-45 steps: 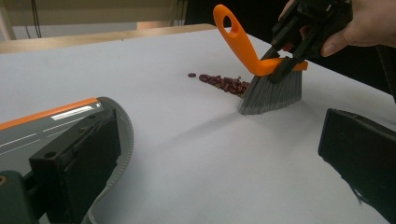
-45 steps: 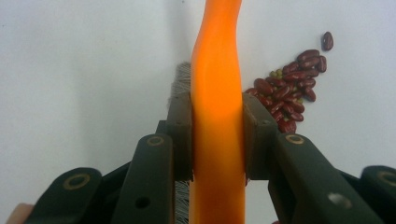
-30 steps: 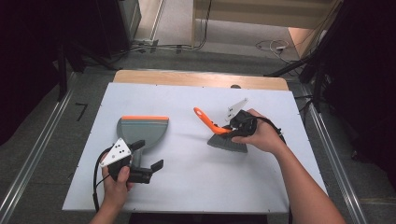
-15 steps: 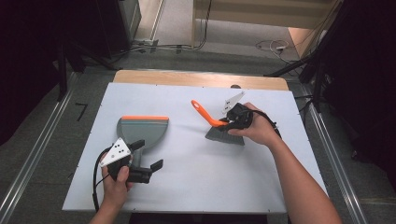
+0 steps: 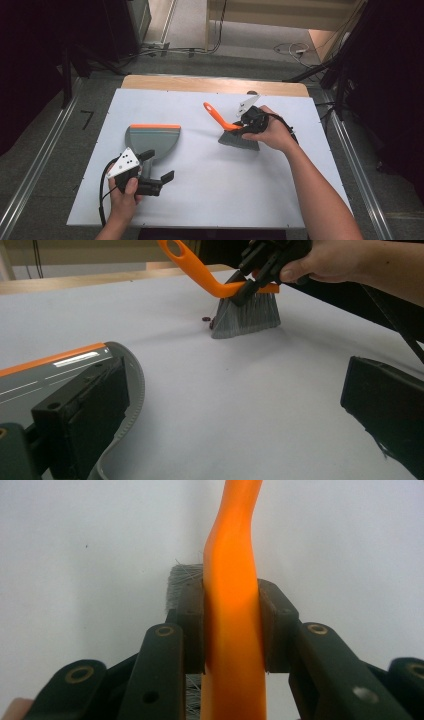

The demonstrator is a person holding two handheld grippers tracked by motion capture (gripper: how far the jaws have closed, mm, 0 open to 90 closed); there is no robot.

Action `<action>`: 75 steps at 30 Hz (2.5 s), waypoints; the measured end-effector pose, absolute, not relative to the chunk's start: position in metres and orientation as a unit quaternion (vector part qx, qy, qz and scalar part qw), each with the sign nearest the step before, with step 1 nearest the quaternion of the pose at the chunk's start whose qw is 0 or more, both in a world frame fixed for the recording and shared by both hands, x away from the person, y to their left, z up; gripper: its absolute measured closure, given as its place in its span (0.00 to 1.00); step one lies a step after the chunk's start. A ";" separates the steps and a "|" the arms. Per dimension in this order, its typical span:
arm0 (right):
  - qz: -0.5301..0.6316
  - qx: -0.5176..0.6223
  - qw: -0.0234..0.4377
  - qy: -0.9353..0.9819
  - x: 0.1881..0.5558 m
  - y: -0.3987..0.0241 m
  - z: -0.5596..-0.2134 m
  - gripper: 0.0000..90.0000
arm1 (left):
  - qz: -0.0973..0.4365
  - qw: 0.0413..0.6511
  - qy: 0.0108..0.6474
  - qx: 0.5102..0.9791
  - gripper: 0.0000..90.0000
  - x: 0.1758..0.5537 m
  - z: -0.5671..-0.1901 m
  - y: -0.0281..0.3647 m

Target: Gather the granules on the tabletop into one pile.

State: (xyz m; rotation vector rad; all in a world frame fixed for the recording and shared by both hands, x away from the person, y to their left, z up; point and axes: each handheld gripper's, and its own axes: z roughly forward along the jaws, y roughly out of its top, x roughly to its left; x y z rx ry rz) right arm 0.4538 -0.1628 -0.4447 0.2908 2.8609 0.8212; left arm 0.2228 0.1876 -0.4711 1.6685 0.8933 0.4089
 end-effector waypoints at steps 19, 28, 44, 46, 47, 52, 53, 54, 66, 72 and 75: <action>0.278 0.095 0.090 0.952 0.462 -0.158 -0.443 0.74 | 0.172 0.568 0.380 0.710 0.00 0.223 -0.472 0.187; 0.266 0.125 0.065 0.953 0.449 -0.152 -0.428 0.76 | 0.170 0.568 0.379 0.710 0.00 0.224 -0.472 0.187; 0.310 0.350 -0.002 0.884 0.447 -0.099 -0.415 0.76 | 0.172 0.567 0.376 0.712 0.00 0.223 -0.471 0.187; 0.303 0.368 -0.011 0.879 0.449 -0.086 -0.424 0.76 | 0.171 0.568 0.378 0.711 0.00 0.224 -0.472 0.187; 0.298 0.377 -0.013 0.877 0.449 -0.082 -0.428 0.76 | 0.171 0.568 0.378 0.711 0.00 0.224 -0.472 0.188; 0.278 0.428 -0.011 0.860 0.459 -0.080 -0.447 0.75 | 0.170 0.568 0.378 0.711 0.00 0.223 -0.472 0.190; 0.283 0.438 -0.024 0.853 0.461 -0.084 -0.449 0.75 | 0.171 0.568 0.379 0.711 0.00 0.223 -0.472 0.190; 0.283 0.449 -0.032 0.847 0.464 -0.089 -0.451 0.75 | 0.171 0.568 0.379 0.710 0.00 0.223 -0.472 0.190; 0.284 0.512 -0.028 0.810 0.466 -0.138 -0.457 0.75 | 0.171 0.566 0.376 0.713 0.00 0.222 -0.471 0.187; 0.280 0.520 -0.018 0.807 0.465 -0.152 -0.455 0.75 | 0.171 0.567 0.376 0.713 0.00 0.222 -0.471 0.187; 0.279 0.524 -0.016 0.804 0.465 -0.160 -0.455 0.75 | 0.171 0.566 0.377 0.713 0.00 0.222 -0.471 0.188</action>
